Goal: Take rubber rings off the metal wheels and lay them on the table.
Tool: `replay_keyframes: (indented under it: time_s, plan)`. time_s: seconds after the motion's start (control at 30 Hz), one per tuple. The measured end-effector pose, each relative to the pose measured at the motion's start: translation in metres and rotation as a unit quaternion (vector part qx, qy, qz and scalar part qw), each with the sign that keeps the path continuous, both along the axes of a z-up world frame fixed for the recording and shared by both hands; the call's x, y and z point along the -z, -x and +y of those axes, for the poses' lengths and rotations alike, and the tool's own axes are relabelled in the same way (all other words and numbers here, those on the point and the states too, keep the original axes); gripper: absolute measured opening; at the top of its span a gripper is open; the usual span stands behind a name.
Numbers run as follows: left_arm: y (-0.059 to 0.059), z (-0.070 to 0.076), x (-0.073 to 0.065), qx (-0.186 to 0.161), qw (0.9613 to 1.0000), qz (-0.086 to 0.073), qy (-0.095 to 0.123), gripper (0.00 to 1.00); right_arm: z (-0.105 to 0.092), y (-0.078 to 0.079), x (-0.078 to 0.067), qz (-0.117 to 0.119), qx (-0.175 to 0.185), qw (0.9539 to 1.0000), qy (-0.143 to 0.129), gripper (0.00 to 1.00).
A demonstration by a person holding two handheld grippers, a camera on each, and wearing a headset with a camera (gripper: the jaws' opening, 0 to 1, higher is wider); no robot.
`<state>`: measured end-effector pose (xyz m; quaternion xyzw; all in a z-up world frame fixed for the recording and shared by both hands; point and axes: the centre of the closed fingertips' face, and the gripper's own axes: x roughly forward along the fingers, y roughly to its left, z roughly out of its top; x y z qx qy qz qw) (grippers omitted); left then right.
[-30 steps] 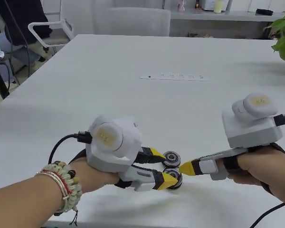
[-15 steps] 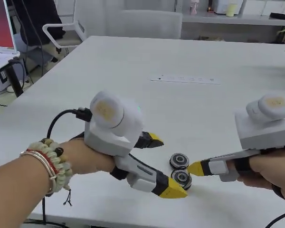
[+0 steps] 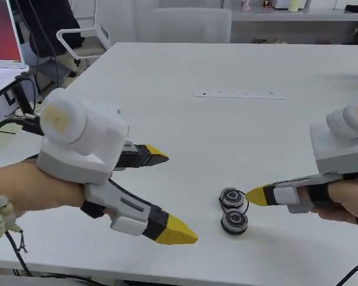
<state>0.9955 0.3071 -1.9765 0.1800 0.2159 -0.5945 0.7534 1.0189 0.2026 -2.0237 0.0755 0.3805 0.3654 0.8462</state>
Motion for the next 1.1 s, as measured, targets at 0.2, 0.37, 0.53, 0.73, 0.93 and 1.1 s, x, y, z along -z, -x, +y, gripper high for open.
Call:
replay_keyframes:
  time_s: [0.2, 0.37, 0.53, 0.73, 0.93, 1.1]
  plan:
    - [0.002, 0.028, -0.004, -0.037, 0.9993, -0.001, 0.005, 0.91, -0.003, -0.003, -0.006, 0.003, 0.016, 0.9997, -0.018, 0.0]
    - [0.004, 0.048, -0.003, -0.068, 0.9977, -0.005, 0.002, 0.91, -0.001, 0.0, -0.008, 0.006, 0.015, 0.9995, -0.029, 0.0]
    - [0.005, 0.063, 0.002, -0.109, 0.9939, -0.006, 0.017, 0.91, 0.002, 0.001, -0.012, 0.007, 0.013, 0.9991, -0.039, 0.0]
    - [0.01, 0.064, 0.017, -0.123, 0.9922, 0.006, 0.02, 0.91, 0.007, 0.003, -0.018, 0.004, 0.009, 0.9988, -0.049, 0.0]
    - [0.011, 0.062, 0.024, -0.128, 0.9913, 0.022, 0.019, 0.9, 0.005, 0.001, -0.025, -0.008, 0.016, 0.9985, -0.052, 0.0]
    - [0.012, 0.064, 0.03, -0.126, 0.9918, 0.021, 0.004, 0.9, 0.003, -0.001, -0.033, -0.016, 0.026, 0.9977, -0.061, 0.0]
